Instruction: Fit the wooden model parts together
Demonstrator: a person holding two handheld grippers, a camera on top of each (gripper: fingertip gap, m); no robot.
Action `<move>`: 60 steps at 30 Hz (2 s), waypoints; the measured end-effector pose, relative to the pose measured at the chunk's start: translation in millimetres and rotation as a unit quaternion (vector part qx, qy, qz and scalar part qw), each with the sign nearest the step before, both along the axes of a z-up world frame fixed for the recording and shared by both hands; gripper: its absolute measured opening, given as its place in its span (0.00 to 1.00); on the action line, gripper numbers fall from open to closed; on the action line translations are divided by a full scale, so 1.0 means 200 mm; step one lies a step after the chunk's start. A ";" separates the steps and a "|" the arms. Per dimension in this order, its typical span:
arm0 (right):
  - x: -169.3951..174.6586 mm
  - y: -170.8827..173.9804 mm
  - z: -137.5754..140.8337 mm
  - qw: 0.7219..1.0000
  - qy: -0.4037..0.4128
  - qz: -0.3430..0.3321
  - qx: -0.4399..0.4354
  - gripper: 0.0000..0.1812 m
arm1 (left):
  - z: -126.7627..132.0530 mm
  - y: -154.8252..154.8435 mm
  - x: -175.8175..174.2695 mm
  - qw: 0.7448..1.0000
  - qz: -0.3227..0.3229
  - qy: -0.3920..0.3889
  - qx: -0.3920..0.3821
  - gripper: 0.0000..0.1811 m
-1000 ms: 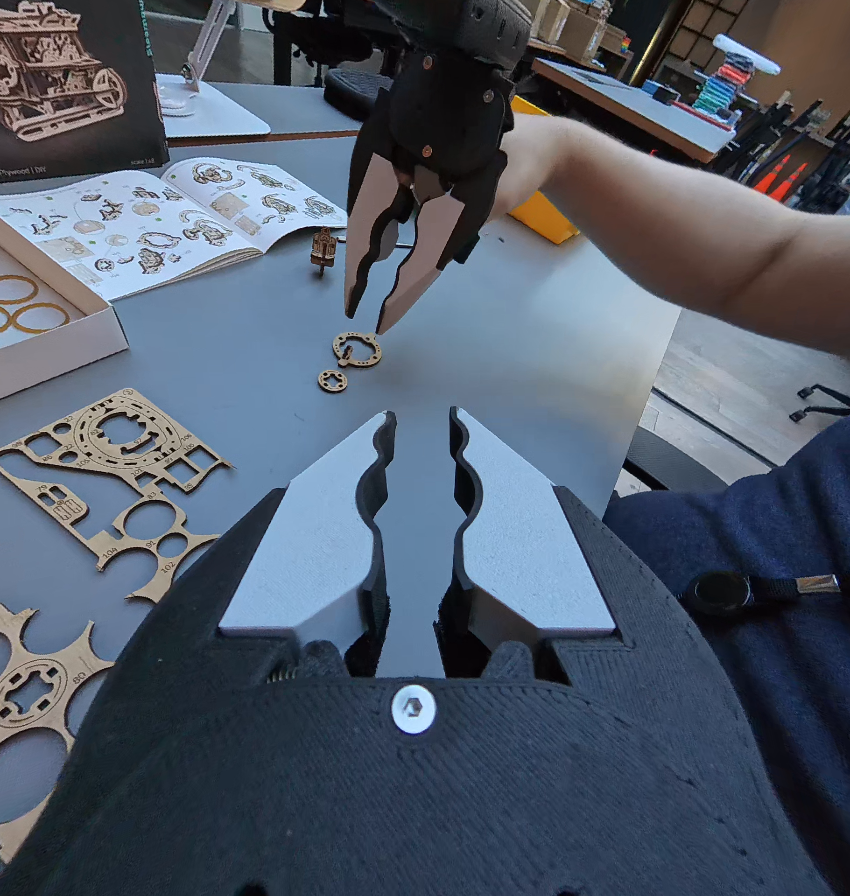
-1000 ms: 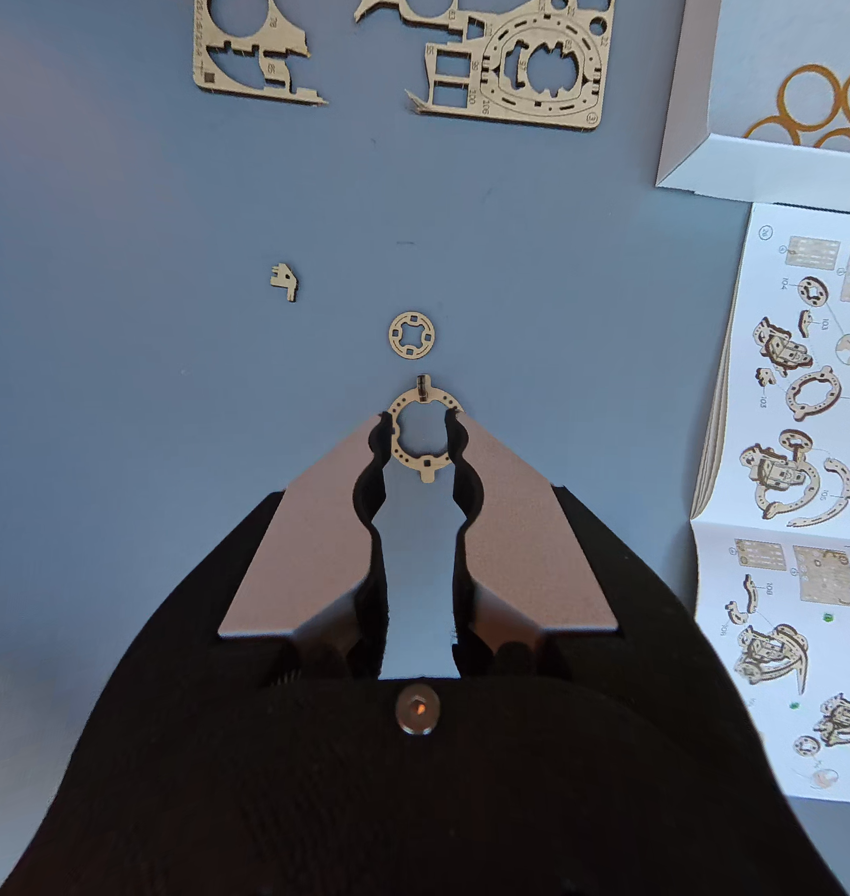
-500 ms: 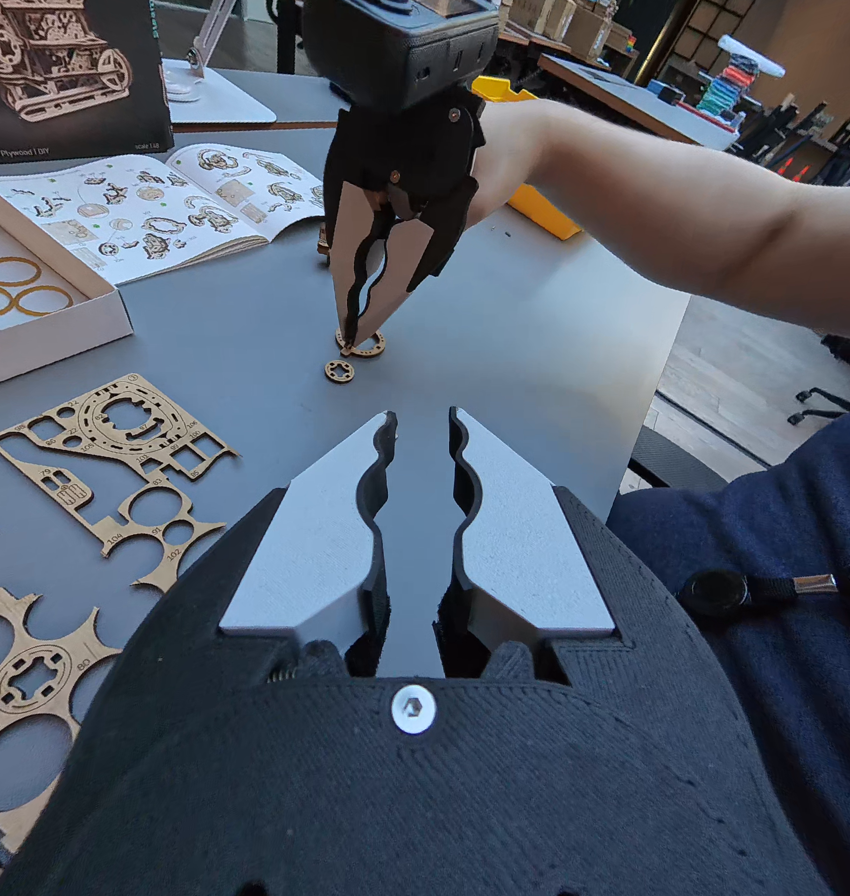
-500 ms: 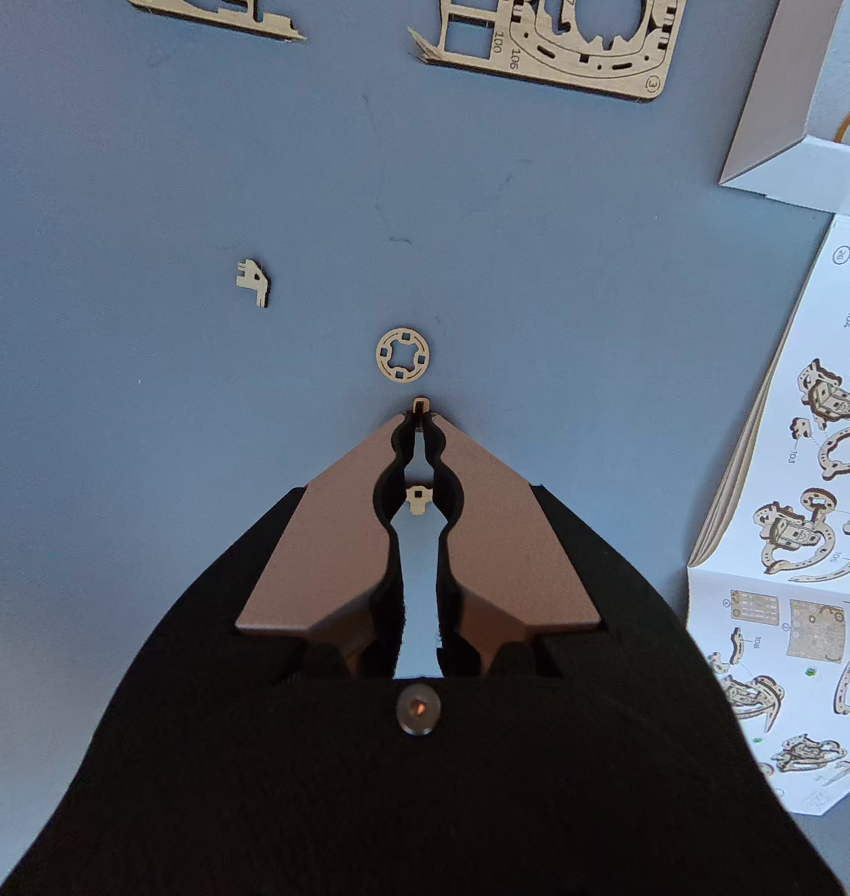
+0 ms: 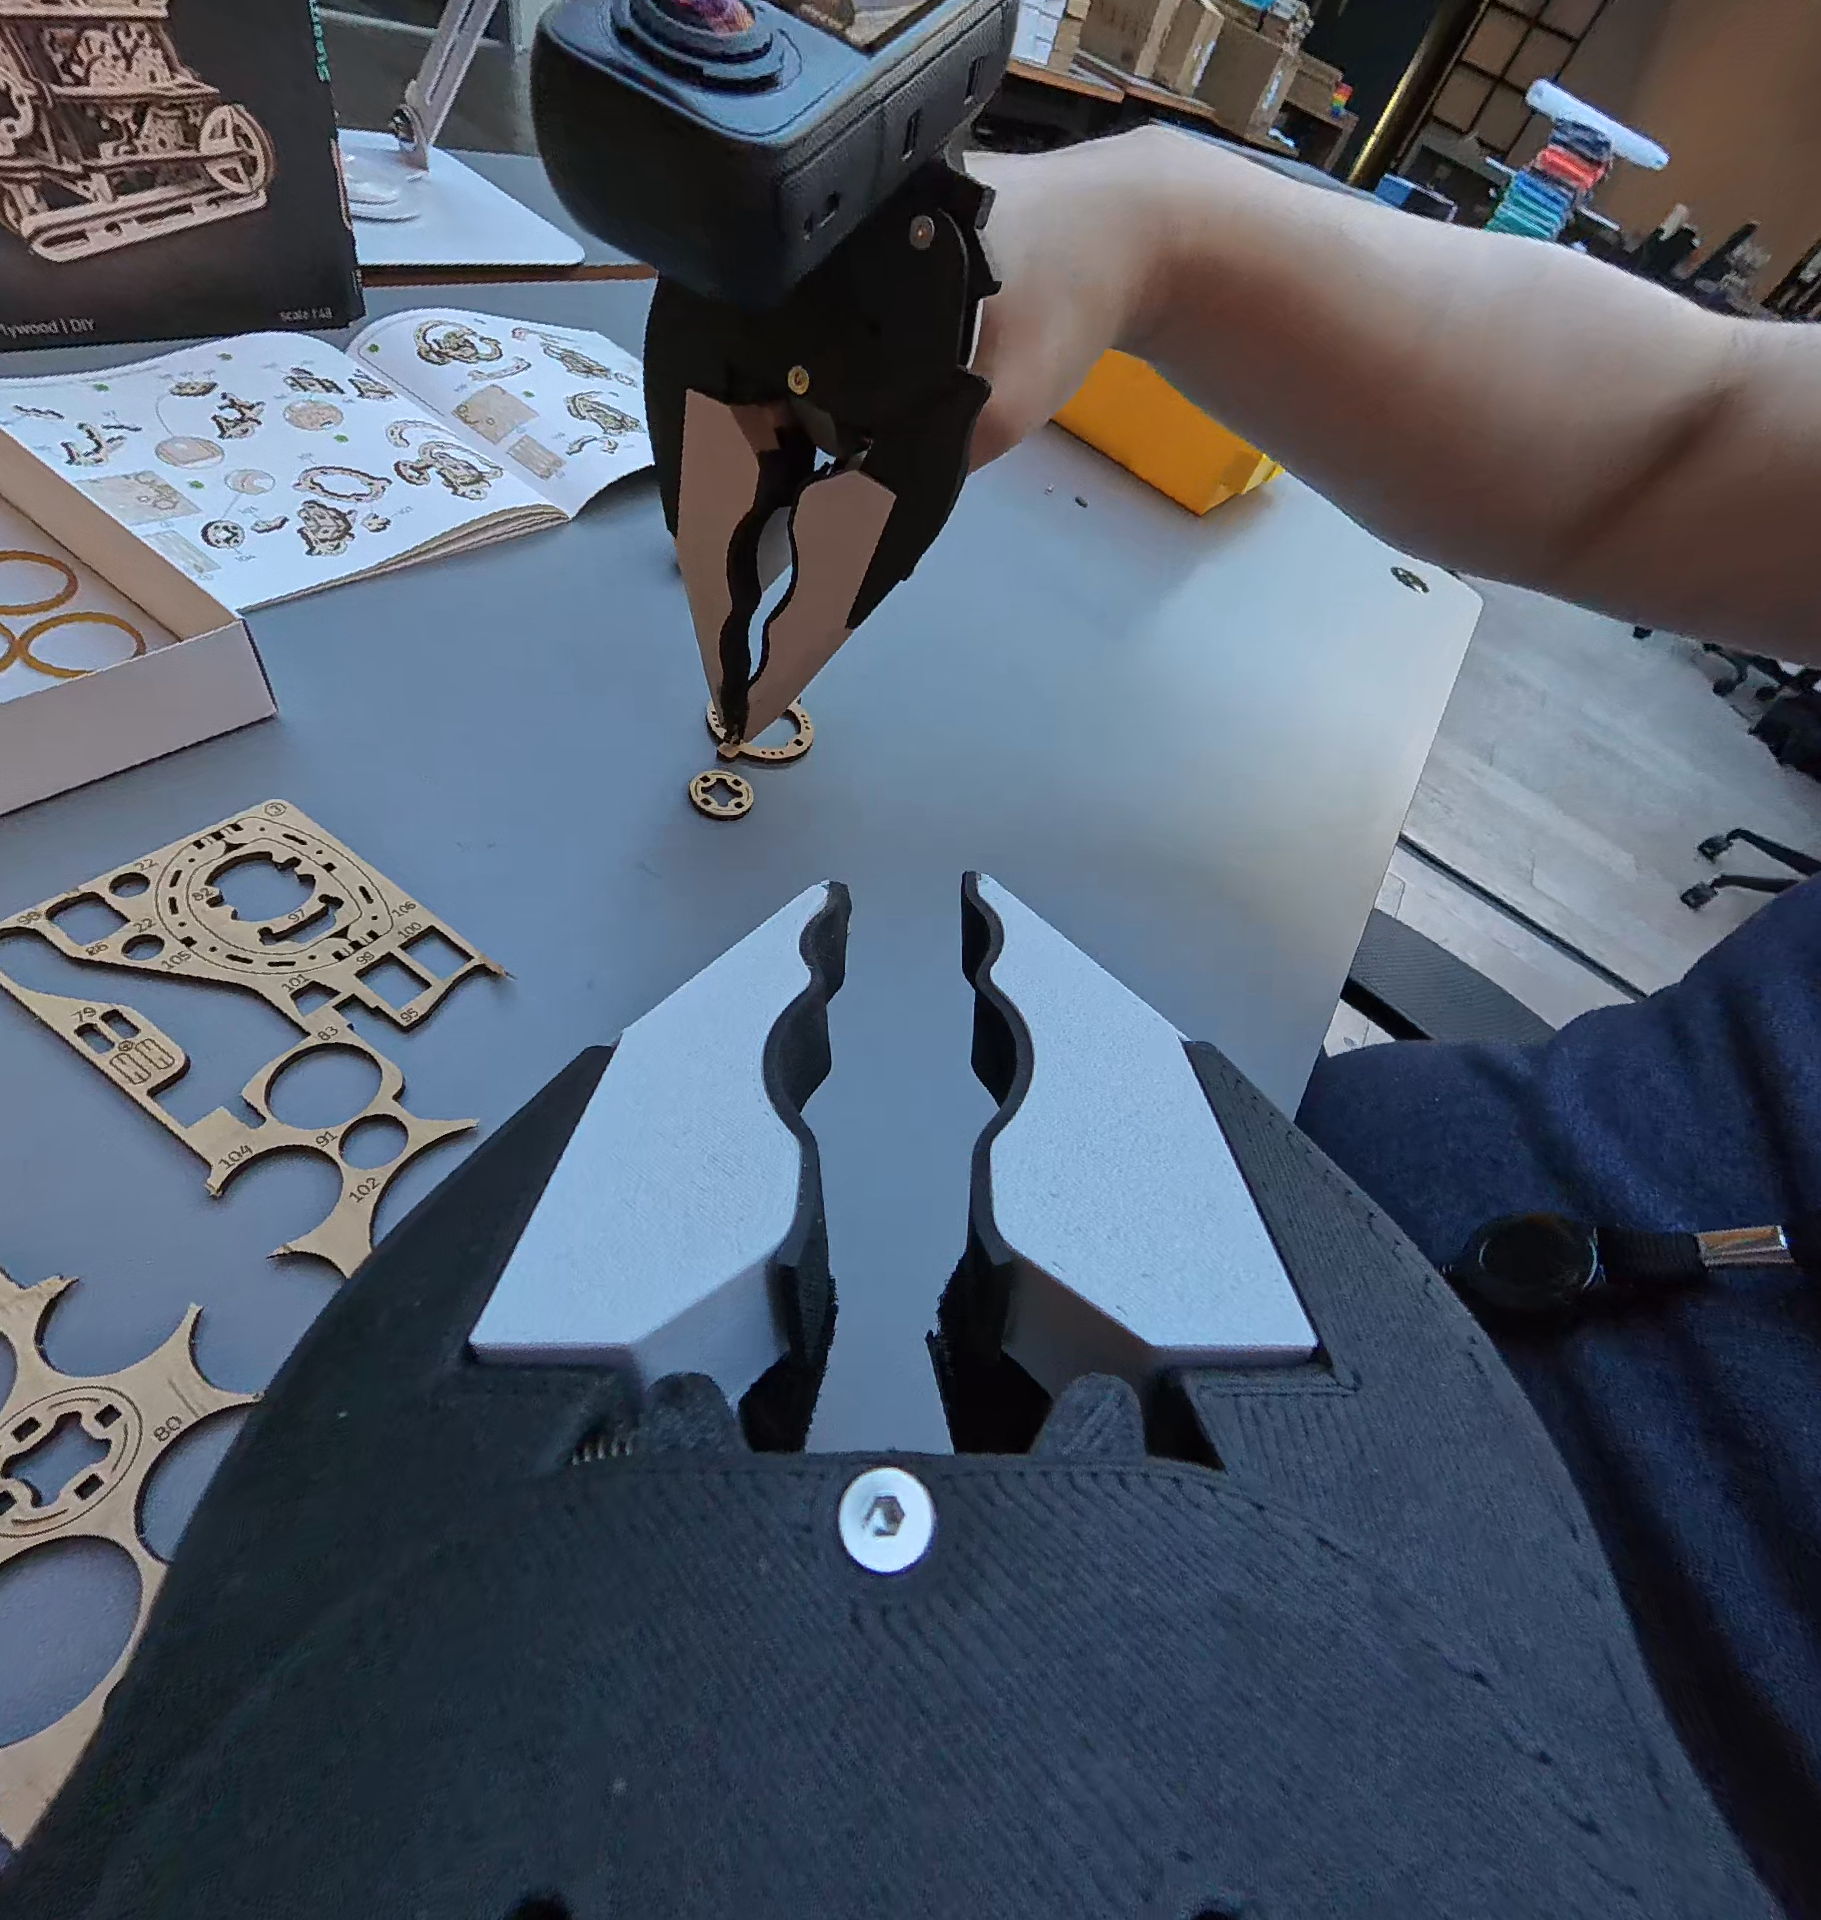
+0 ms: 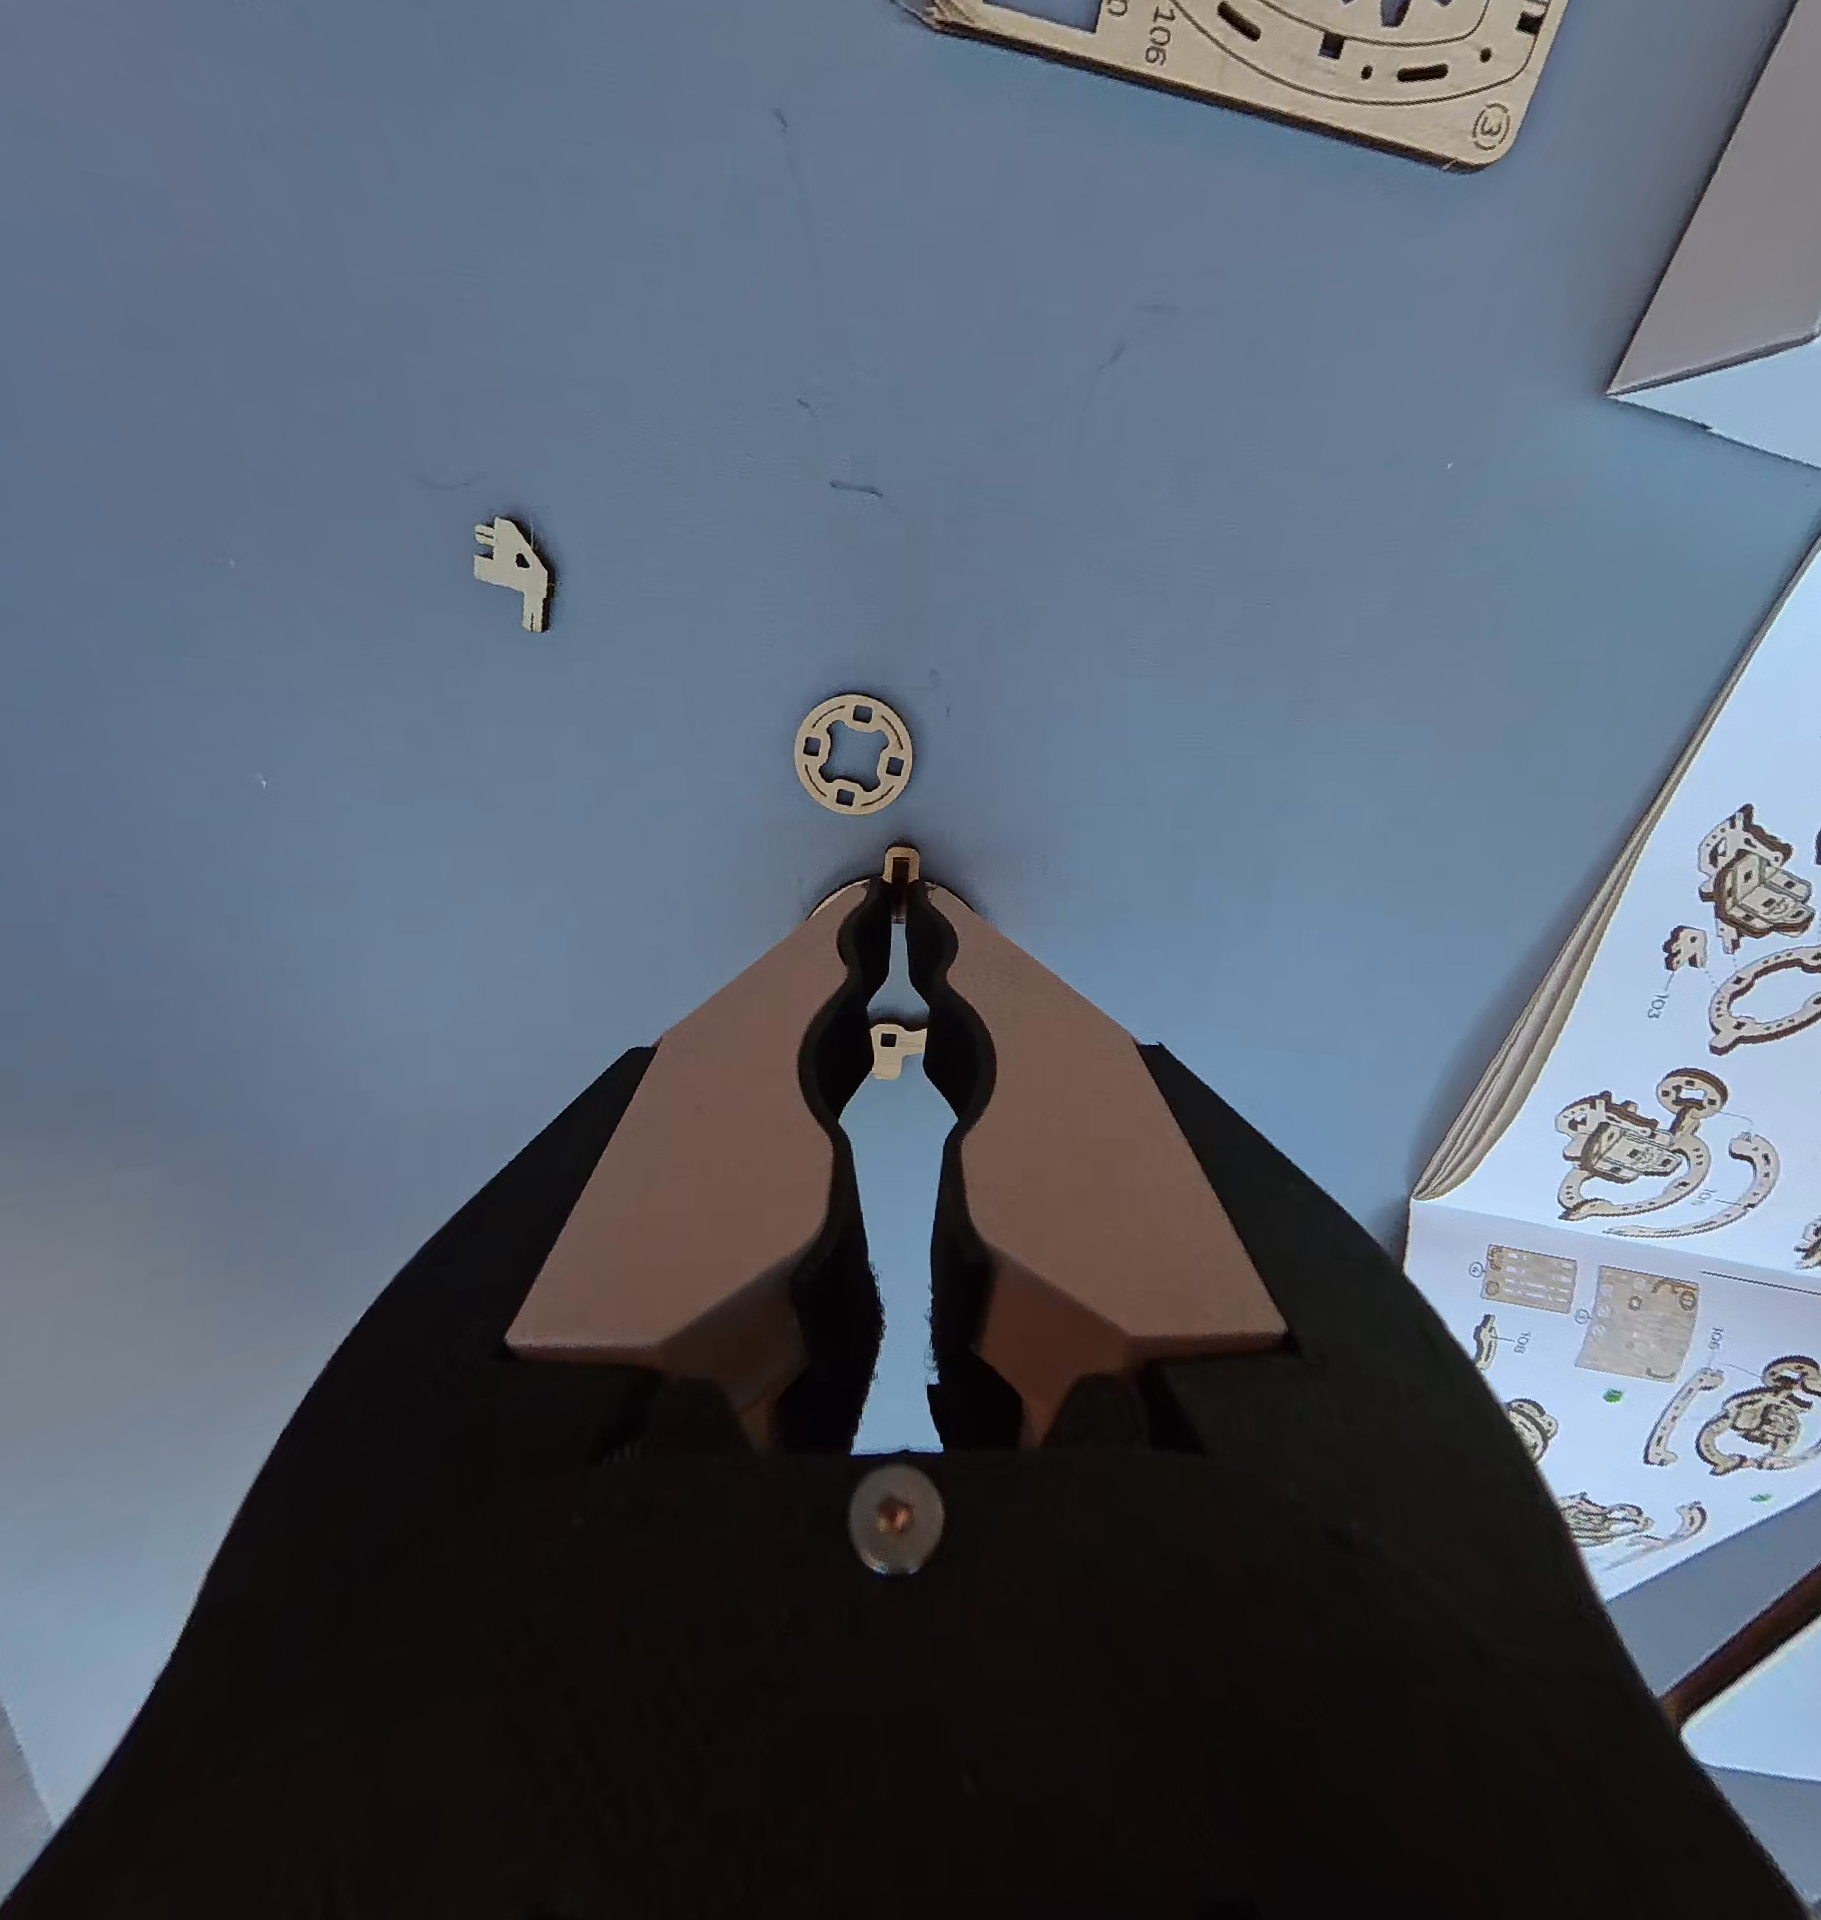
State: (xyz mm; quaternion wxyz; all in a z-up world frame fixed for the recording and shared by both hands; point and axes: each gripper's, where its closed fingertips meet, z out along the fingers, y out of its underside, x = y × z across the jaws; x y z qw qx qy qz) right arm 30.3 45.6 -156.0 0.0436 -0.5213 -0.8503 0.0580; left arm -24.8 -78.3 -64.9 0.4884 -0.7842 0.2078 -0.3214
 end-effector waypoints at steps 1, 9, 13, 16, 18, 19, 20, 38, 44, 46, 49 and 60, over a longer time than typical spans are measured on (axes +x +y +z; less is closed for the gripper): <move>0.00 0.00 0.00 1.000 -0.004 0.001 0.003 0.00 | 0.00 0.00 0.00 1.000 0.000 -0.001 0.001 0.11; 0.00 0.00 0.00 1.000 -0.019 0.003 0.020 0.00 | -0.01 0.00 0.02 1.000 -0.004 0.000 -0.003 0.11; 0.00 0.00 0.00 1.000 -0.008 -0.005 0.022 0.01 | -0.01 0.01 0.03 1.000 -0.004 -0.002 -0.004 0.11; 0.00 0.00 0.00 1.000 0.015 -0.010 0.018 0.01 | 0.00 0.00 0.03 1.000 -0.004 0.000 -0.002 0.11; -0.01 0.00 0.00 0.999 0.031 -0.014 0.015 0.01 | -0.01 0.00 0.02 1.000 -0.004 0.002 -0.002 0.11; -0.01 0.00 0.00 0.999 0.037 -0.012 0.016 0.01 | -0.01 0.00 0.02 1.000 -0.004 0.002 -0.003 0.11; -0.01 0.00 0.00 0.999 0.042 -0.012 0.018 0.01 | -0.01 0.00 0.02 1.000 -0.003 0.003 -0.002 0.11; 0.02 0.00 0.05 0.999 0.042 -0.014 -0.001 0.05 | 0.00 0.00 0.00 1.000 0.000 -0.001 0.000 0.12; -0.01 -0.01 0.00 1.000 0.010 -0.008 0.001 0.06 | -0.01 0.00 -0.02 1.000 0.003 -0.005 -0.004 0.12; 0.00 -0.01 -0.02 1.000 -0.002 -0.003 0.002 0.01 | -0.01 0.00 -0.01 1.000 0.002 -0.004 -0.005 0.12; -0.01 -0.02 -0.01 1.000 0.002 -0.003 -0.002 0.01 | -0.02 0.00 -0.01 1.000 0.001 -0.003 -0.006 0.12; 0.00 -0.02 -0.01 0.990 0.130 -0.019 -0.043 0.01 | -0.04 -0.01 -0.01 1.000 -0.001 -0.008 -0.010 0.11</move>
